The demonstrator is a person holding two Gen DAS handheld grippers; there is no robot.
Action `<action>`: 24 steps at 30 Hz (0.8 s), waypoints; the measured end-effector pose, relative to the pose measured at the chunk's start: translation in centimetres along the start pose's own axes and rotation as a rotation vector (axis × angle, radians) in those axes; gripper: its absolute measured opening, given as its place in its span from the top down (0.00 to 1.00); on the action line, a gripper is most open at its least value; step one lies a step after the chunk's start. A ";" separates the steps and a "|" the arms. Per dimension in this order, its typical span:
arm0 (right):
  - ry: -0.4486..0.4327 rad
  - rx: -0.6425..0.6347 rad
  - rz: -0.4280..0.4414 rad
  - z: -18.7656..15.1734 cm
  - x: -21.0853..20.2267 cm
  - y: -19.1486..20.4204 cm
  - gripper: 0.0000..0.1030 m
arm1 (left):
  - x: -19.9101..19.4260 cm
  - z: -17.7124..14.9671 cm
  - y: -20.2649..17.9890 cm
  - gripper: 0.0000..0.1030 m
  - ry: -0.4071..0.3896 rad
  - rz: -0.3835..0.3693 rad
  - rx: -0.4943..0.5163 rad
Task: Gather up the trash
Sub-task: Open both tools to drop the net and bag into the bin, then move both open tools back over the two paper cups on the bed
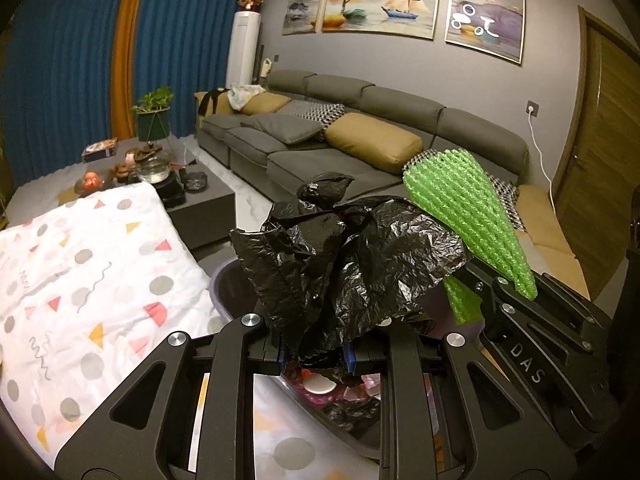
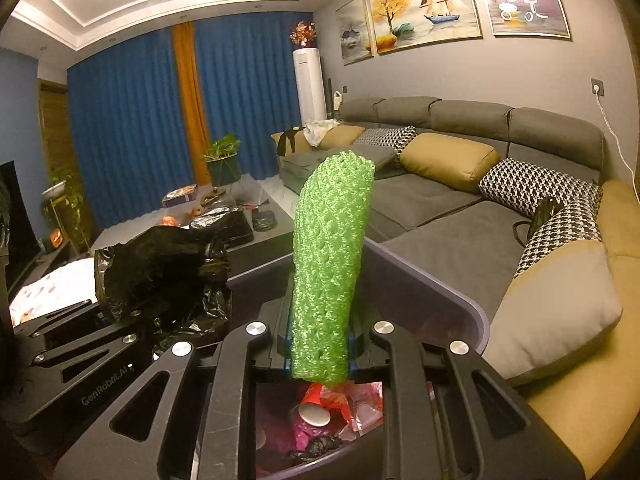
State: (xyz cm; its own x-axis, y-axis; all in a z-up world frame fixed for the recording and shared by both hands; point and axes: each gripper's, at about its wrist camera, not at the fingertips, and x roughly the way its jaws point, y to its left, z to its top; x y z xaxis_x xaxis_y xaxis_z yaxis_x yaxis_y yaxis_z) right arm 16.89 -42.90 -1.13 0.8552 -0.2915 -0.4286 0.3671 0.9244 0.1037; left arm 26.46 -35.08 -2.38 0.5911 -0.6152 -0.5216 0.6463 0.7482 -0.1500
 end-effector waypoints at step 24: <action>-0.044 0.047 -0.054 -0.1 -3.0 -0.8 0.36 | -2.4 -1.6 4.2 0.10 -0.024 0.086 -0.079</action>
State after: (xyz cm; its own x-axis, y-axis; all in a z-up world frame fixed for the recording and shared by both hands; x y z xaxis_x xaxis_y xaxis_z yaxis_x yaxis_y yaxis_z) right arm 13.97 -42.71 0.00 0.8486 -0.3518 -0.3950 0.4287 0.8949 0.1240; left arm 26.95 -30.05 -3.08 0.6547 -0.5527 -0.5156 0.5530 0.8153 -0.1718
